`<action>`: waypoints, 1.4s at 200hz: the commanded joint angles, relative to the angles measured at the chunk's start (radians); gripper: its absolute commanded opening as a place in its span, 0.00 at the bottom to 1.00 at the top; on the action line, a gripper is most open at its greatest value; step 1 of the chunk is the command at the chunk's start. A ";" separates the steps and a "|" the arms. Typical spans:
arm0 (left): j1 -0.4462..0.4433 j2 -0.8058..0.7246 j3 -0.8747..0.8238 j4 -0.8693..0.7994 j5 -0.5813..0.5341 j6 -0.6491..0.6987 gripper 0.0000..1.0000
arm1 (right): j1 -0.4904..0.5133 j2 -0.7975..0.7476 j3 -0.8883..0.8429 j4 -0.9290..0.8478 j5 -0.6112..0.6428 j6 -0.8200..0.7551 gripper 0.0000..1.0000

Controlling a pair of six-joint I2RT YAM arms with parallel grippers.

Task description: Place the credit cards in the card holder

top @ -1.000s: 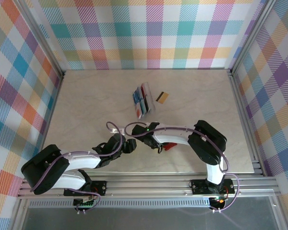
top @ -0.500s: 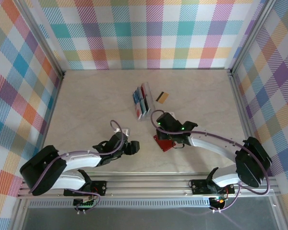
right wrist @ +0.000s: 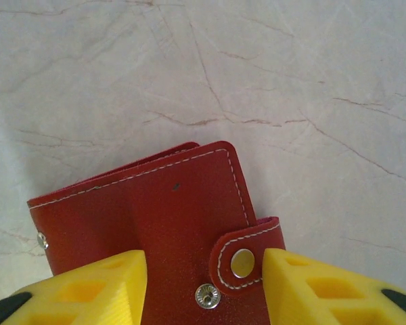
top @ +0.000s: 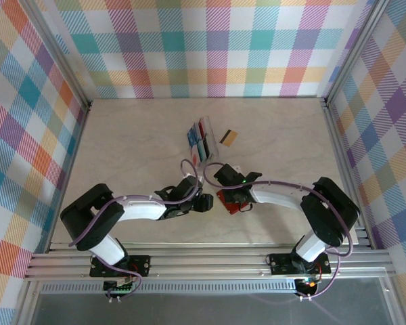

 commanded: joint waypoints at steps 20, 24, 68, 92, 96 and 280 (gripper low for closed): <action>-0.016 0.103 0.049 0.084 0.110 0.011 0.55 | 0.001 -0.008 0.016 -0.010 0.066 0.025 0.40; -0.016 0.107 0.053 0.083 0.110 0.012 0.55 | 0.002 -0.010 0.016 -0.012 0.070 0.026 0.39; -0.016 0.144 0.081 0.080 0.124 0.014 0.53 | 0.001 -0.027 0.019 -0.030 0.095 0.028 0.26; -0.016 0.150 0.089 0.079 0.125 0.016 0.53 | 0.001 -0.031 0.021 -0.040 0.103 0.029 0.14; -0.016 0.150 0.090 0.077 0.126 0.015 0.53 | 0.002 -0.031 0.020 -0.041 0.101 0.029 0.12; -0.016 0.241 0.156 0.088 0.171 0.034 0.47 | -0.003 -0.223 -0.197 0.134 -0.250 0.053 0.18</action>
